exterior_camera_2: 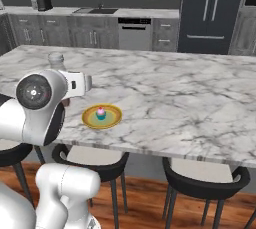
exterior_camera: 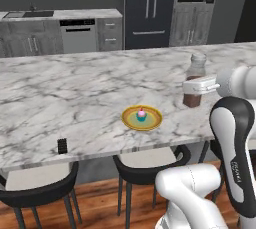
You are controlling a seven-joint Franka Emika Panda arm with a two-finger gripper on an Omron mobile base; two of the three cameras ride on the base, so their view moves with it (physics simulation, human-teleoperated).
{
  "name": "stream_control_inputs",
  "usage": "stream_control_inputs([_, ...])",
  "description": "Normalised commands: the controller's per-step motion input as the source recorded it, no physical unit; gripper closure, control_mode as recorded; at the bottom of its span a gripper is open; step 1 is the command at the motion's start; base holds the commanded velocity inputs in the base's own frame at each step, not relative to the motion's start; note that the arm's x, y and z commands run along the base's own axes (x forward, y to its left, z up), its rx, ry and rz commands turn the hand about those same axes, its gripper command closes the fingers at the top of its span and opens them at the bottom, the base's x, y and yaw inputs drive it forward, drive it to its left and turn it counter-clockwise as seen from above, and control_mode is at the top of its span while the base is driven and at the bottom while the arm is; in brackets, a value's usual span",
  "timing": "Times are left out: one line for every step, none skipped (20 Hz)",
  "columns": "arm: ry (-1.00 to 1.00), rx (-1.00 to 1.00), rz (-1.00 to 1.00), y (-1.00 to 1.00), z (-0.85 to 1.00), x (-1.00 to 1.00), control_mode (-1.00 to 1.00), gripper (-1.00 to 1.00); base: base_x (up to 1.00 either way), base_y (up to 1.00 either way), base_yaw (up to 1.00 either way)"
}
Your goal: Take the cinnamon bottle from the cabinet and place it on the dining table, next to the plate with the cupcake. Then take the chocolate from the dining counter and place it on the cupcake plate.
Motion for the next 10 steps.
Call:
stream_control_inputs([0.0,0.0,0.0,0.0,0.0,0.0,1.0,1.0,0.0,0.24,0.0])
stream_control_inputs([0.0,0.0,0.0,0.0,0.0,0.0,1.0,1.0,0.04,0.28,0.0])
stream_control_inputs([0.0,0.0,0.0,0.0,0.0,0.0,1.0,1.0,0.08,0.24,0.0])
stream_control_inputs([0.0,0.0,0.0,0.0,0.0,0.0,1.0,1.0,0.14,0.17,0.0])
stream_control_inputs([0.0,0.0,0.0,0.0,0.0,0.0,1.0,1.0,0.27,0.11,-0.01])
stream_control_inputs([0.0,0.0,0.0,0.0,0.0,0.0,1.0,1.0,0.35,0.04,-0.03])
stream_control_inputs([0.0,0.0,0.0,0.0,0.0,0.0,1.0,1.0,0.39,0.0,-0.05])
stream_control_inputs([0.0,0.0,0.0,0.0,0.0,0.0,1.0,1.0,0.49,0.0,-0.05])
stream_control_inputs([0.0,0.0,0.0,0.0,0.0,0.0,1.0,1.0,0.66,0.0,-0.09])
stream_control_inputs([0.0,0.0,0.0,0.0,0.0,0.0,1.0,1.0,0.66,0.0,-0.09])
